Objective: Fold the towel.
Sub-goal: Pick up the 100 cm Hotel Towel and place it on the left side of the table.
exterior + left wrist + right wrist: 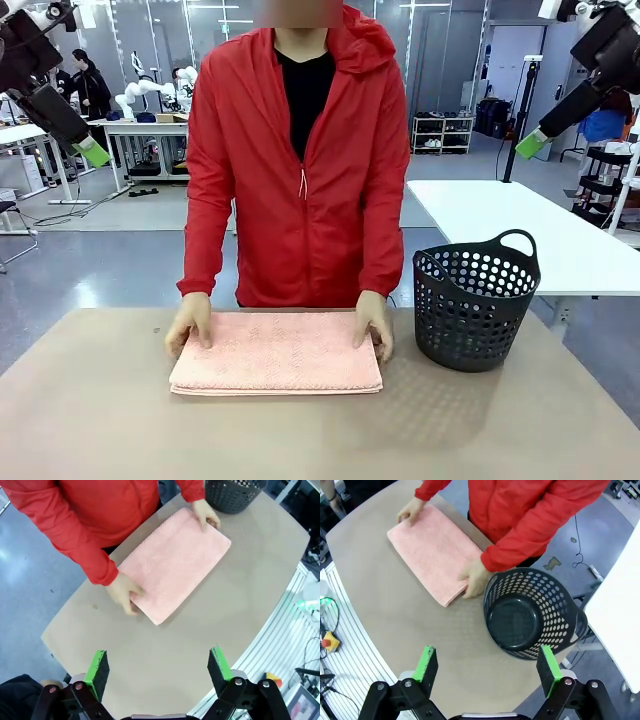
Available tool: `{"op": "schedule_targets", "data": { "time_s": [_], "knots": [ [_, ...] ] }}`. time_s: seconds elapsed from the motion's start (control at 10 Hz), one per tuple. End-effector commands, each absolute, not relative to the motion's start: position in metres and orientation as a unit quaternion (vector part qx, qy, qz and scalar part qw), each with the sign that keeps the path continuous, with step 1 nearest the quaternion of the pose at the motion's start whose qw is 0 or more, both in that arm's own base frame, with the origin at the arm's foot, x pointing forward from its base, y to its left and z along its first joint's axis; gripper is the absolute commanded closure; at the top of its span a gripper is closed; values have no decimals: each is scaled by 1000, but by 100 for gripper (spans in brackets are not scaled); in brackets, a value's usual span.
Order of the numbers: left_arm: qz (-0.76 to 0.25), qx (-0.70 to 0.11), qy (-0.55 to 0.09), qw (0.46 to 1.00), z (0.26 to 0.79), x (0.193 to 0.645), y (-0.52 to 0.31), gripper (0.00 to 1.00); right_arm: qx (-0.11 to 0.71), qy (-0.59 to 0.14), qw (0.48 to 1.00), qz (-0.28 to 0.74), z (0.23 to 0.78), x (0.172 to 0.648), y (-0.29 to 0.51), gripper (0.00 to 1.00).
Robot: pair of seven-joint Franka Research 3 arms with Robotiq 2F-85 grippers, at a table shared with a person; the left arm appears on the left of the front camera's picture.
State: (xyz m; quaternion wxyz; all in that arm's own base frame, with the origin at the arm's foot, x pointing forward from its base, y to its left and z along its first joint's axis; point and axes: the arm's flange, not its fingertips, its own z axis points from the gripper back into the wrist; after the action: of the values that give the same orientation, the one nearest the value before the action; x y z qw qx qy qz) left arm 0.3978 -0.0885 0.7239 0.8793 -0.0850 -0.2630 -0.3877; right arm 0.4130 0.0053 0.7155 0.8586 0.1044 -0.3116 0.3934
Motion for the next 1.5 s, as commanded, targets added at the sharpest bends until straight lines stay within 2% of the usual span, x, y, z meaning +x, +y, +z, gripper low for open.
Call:
{"op": "schedule_targets", "data": {
  "time_s": [0.0,1.4],
  "knots": [
    [-392,-83,-256,880,725,397,-87,0,104,-309,859,395,715,412,4,0],
    [-392,-83,-256,880,725,397,-87,0,104,-309,859,395,715,412,4,0]
  ]
}}
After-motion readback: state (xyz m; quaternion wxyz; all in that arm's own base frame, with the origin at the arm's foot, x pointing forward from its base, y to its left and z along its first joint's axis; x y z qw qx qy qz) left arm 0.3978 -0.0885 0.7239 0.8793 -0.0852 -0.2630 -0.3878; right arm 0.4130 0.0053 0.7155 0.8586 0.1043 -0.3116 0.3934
